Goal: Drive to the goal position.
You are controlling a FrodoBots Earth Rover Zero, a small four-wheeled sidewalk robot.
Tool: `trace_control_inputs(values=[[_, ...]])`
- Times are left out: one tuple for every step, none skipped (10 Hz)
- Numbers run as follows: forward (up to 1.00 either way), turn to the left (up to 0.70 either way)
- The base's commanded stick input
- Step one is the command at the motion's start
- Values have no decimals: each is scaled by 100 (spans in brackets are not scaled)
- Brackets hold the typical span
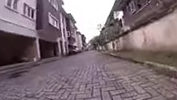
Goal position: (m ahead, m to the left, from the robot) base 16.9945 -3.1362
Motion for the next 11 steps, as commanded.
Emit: trace_control_inputs(values=[[69,-30],[69,-4],[69,3],[69,3],[69,3],[69,3],[69,3],[69,3],[69,3],[69,3],[69,3]])
